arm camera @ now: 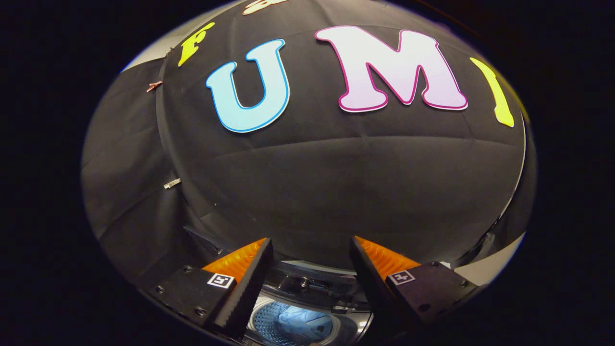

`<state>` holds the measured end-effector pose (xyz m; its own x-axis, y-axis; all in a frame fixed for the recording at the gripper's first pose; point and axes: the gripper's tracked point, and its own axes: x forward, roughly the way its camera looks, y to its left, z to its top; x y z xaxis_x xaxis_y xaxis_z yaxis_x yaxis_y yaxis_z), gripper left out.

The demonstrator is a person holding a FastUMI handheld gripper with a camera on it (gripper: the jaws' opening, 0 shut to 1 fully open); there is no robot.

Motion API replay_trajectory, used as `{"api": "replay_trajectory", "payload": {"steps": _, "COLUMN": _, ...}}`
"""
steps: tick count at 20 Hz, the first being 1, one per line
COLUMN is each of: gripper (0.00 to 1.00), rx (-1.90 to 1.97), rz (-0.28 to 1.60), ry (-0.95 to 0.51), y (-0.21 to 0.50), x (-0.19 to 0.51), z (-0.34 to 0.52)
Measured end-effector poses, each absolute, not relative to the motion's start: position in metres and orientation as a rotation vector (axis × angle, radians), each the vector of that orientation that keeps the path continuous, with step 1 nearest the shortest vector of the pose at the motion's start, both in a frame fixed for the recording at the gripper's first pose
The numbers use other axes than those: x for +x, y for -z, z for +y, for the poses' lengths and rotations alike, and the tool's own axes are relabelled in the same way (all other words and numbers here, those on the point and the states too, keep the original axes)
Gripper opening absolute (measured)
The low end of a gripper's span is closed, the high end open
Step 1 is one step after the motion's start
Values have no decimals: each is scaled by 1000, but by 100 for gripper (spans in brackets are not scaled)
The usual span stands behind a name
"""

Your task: Put the clothes into the washing machine and then close the washing machine lid.

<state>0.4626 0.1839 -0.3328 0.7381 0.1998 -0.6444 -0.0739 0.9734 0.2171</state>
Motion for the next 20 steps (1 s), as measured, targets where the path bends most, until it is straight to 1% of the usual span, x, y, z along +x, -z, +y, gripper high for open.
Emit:
{"api": "replay_trajectory", "payload": {"steps": 12, "gripper": 100, "rx": 184, "rz": 860, "ry": -157, "y": 327, "x": 401, "z": 198}}
{"api": "replay_trajectory", "payload": {"steps": 16, "gripper": 100, "rx": 219, "rz": 958, "ry": -178, "y": 342, "x": 364, "z": 213}}
{"api": "replay_trajectory", "payload": {"steps": 18, "gripper": 97, "rx": 200, "rz": 970, "ry": -183, "y": 342, "x": 350, "z": 215}}
{"api": "replay_trajectory", "payload": {"steps": 20, "gripper": 97, "rx": 183, "rz": 995, "ry": -186, "y": 349, "x": 338, "z": 217}}
